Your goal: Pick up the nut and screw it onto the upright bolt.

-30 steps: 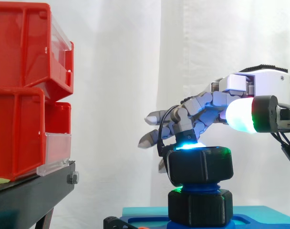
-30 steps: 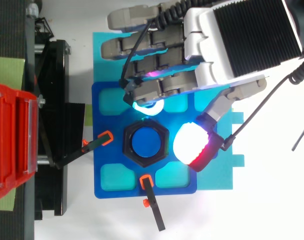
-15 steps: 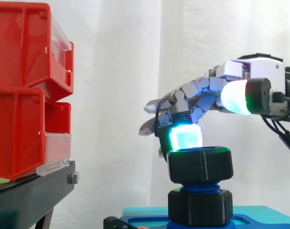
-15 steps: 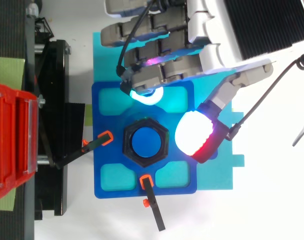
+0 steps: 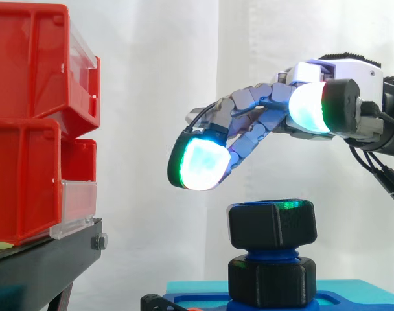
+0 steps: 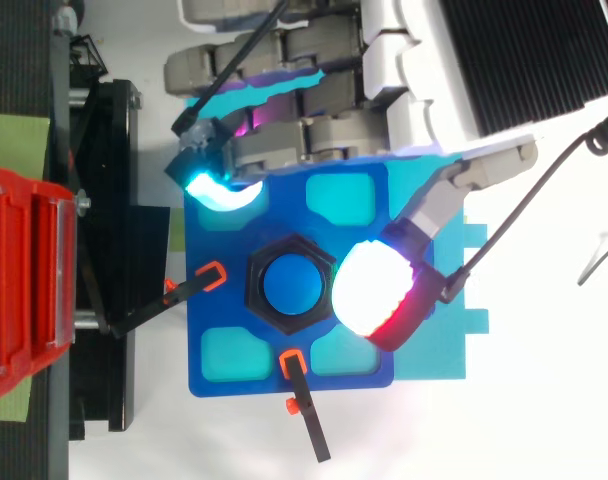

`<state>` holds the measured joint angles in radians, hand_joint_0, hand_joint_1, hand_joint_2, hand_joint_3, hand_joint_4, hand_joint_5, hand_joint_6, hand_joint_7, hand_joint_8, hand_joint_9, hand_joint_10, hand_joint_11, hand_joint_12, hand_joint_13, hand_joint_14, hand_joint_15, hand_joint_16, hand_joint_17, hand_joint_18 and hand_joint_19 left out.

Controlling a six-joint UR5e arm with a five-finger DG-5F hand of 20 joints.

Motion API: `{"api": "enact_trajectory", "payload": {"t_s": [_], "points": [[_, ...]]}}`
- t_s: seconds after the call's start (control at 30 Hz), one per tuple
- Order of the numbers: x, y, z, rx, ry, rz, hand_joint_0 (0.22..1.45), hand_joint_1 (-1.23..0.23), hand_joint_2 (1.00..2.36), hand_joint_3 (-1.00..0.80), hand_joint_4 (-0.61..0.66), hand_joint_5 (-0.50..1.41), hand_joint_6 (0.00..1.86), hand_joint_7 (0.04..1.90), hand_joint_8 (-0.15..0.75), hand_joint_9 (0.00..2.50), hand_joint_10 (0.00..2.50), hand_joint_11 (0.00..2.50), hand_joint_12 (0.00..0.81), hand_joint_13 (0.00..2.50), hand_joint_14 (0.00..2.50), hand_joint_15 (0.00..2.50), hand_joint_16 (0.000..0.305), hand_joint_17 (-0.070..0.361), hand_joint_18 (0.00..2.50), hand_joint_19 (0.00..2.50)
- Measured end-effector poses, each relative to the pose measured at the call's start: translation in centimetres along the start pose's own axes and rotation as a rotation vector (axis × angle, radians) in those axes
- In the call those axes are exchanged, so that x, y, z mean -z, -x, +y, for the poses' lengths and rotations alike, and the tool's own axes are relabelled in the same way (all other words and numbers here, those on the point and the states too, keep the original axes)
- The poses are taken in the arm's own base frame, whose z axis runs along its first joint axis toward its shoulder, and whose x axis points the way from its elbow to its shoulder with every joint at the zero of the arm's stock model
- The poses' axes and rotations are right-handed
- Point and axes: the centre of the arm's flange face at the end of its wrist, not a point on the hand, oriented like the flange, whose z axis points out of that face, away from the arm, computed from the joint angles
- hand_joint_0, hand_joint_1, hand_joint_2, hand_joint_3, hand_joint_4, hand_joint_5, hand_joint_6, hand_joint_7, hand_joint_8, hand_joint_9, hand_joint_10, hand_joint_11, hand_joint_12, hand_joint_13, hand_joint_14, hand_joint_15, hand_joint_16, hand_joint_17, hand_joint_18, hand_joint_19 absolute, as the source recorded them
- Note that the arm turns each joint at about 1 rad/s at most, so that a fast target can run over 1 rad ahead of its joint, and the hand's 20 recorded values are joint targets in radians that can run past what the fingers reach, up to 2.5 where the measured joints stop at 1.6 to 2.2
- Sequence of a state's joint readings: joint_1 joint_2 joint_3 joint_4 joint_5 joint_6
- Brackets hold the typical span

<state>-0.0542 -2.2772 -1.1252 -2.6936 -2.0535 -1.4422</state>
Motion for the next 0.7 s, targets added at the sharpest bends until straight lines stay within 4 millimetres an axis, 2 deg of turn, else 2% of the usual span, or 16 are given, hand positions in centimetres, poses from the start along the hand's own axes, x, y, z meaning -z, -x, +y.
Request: {"api": "enact_trajectory", "payload": {"t_s": [0.27,0.7], "points": [[-1.3,-2.1,1.2,-0.023,0.0,0.008,0.5,-0.06,1.0,-0.5,0.22,-0.09,0.5,0.74,0.213,0.72,0.0,0.0,0.296,0.34,0.0,0.0,0.032,0.072,0.0,0.0],[-1.8,-3.4,2.3,-0.063,-0.003,0.048,0.5,-0.05,1.0,-0.5,0.26,-0.07,0.5,0.98,0.229,0.72,0.0,0.0,0.302,0.34,0.0,0.0,0.033,0.073,0.0,0.0]]}}
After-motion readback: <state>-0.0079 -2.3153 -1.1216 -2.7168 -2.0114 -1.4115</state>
